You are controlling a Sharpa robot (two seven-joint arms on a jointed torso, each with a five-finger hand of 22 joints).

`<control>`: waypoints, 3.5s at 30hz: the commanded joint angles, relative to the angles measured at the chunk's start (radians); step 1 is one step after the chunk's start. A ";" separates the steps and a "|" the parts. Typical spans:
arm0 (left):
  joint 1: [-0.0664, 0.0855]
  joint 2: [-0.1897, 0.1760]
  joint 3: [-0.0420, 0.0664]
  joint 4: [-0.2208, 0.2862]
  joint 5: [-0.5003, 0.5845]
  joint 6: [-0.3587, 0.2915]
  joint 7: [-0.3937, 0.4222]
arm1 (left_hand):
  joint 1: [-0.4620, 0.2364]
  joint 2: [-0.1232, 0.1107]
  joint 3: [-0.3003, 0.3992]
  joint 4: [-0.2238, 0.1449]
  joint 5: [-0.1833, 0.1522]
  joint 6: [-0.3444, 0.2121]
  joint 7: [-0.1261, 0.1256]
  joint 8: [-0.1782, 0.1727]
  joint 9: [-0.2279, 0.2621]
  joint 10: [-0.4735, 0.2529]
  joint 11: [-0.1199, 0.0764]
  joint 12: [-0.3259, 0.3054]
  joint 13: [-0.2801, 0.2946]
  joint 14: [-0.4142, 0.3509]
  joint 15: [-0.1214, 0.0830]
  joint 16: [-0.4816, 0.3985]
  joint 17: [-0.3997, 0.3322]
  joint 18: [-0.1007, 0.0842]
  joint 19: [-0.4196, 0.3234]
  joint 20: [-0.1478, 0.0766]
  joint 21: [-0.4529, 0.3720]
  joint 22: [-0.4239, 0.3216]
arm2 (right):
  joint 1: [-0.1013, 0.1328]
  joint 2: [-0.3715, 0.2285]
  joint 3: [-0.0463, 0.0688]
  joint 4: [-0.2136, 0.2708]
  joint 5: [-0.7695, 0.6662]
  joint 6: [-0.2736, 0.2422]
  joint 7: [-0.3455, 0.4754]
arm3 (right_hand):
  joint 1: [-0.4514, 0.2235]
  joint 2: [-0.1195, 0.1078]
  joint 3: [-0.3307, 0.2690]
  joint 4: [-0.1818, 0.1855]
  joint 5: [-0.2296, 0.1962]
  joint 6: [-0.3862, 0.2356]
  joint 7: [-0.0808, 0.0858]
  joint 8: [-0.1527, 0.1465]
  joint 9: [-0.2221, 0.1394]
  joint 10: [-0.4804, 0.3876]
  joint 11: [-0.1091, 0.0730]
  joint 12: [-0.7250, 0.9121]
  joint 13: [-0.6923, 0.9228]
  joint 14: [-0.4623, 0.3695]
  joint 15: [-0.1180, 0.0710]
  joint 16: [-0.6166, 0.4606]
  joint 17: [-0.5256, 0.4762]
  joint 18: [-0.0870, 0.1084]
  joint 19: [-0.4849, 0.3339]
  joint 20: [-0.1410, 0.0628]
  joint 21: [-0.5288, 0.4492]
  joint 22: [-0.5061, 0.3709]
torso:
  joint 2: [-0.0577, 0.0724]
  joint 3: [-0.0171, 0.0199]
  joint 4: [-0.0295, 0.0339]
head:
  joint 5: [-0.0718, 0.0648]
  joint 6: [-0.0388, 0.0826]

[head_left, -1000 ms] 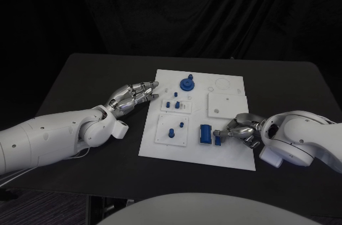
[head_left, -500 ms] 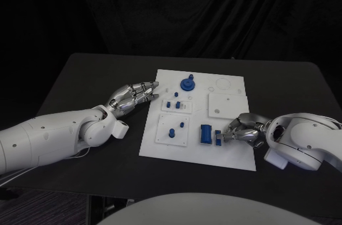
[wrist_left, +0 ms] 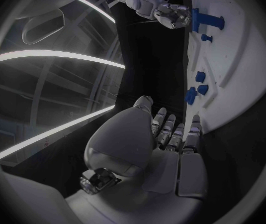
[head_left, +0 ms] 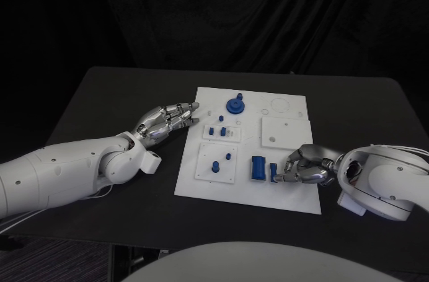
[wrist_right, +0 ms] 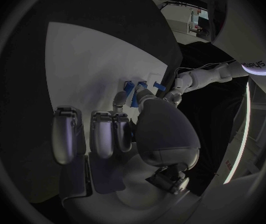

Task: Assemble the parts on the task board

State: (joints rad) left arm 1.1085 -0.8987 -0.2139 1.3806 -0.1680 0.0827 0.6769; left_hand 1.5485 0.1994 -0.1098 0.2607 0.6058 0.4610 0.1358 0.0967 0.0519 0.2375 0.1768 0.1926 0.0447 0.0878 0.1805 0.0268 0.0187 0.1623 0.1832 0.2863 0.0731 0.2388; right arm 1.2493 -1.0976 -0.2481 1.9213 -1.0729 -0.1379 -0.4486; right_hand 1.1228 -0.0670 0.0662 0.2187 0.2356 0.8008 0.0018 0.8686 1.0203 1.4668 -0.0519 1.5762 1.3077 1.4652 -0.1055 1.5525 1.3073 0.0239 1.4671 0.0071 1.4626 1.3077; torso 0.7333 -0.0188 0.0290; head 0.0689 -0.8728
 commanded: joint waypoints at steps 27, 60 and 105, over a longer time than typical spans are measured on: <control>-0.002 -0.002 0.001 0.001 0.000 0.017 0.009 | 0.008 0.000 0.008 0.002 0.000 -0.003 0.002 0.001 -0.001 0.000 0.007 0.008 0.000 0.003 0.006 0.004 0.002 0.011 0.002 0.002 0.005 0.000 | -0.013 0.027 0.000 -0.022 -0.055 0.040 -0.022 | 0.056 0.039 0.000 0.012 -0.141 -0.015 -0.007 0.038 0.037 0.104 -0.016 -0.005 0.263 0.094 -0.016 -0.002 0.207 0.006 0.048 -0.013 -0.004 0.224 | 0.000 -0.0004 -0.0002 | -0.001 0.000; -0.004 0.002 0.001 -0.002 0.000 0.021 0.006 | 0.008 0.001 0.010 0.002 0.001 -0.003 0.003 0.002 -0.001 0.000 0.007 0.008 0.000 0.003 0.007 0.004 0.002 0.010 0.003 0.002 0.006 0.000 | -0.025 0.063 0.000 -0.057 -0.055 0.092 -0.033 | 0.146 0.066 0.007 -0.083 -0.143 0.029 -0.017 0.043 0.046 0.104 -0.025 -0.005 0.263 0.094 -0.025 -0.003 0.206 0.009 0.042 -0.023 -0.017 0.219 | 0.000 -0.0004 0.0009 | 0.001 0.000; -0.003 -0.060 0.001 0.124 -0.113 -0.315 0.222 | -0.133 -0.039 -0.124 0.033 -0.065 -0.162 -0.201 -0.065 -0.019 -0.176 -0.281 -0.102 -0.023 -0.088 -0.301 -0.027 -0.019 -0.031 -0.179 -0.346 -0.069 -0.223 | 0.033 -0.005 0.000 -0.123 0.500 -0.370 0.900 | -0.060 0.273 -0.432 0.072 -0.003 -0.572 -0.057 -0.639 -0.847 -1.417 0.187 -1.303 -1.134 -1.378 0.220 -1.436 -1.263 0.080 -1.379 0.249 -1.439 -1.115 | -0.062 0.0159 -0.0435 | 0.052 0.000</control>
State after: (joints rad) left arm 1.1051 -0.9592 -0.2134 1.5034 -0.2673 -0.1733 0.6774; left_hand 1.4228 0.1593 -0.2297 0.2933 0.5431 0.2995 -0.0581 0.0354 0.0334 0.0631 -0.0994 0.0928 0.0218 -0.0011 -0.0307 0.0035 0.0008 0.1458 0.0042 -0.0322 0.0094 0.0163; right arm 1.2859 -1.1023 -0.2485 1.8000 -0.6616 -0.4972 0.3371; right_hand 1.0637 0.1951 -0.3631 0.2905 0.2346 0.2441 -0.0461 0.2388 0.1894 0.0571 0.1462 0.2831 0.1920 0.1044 0.1240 0.1303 0.0552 0.0871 0.1074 0.2602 0.0265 0.2199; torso 0.6800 -0.0072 -0.0095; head 0.1178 -0.8728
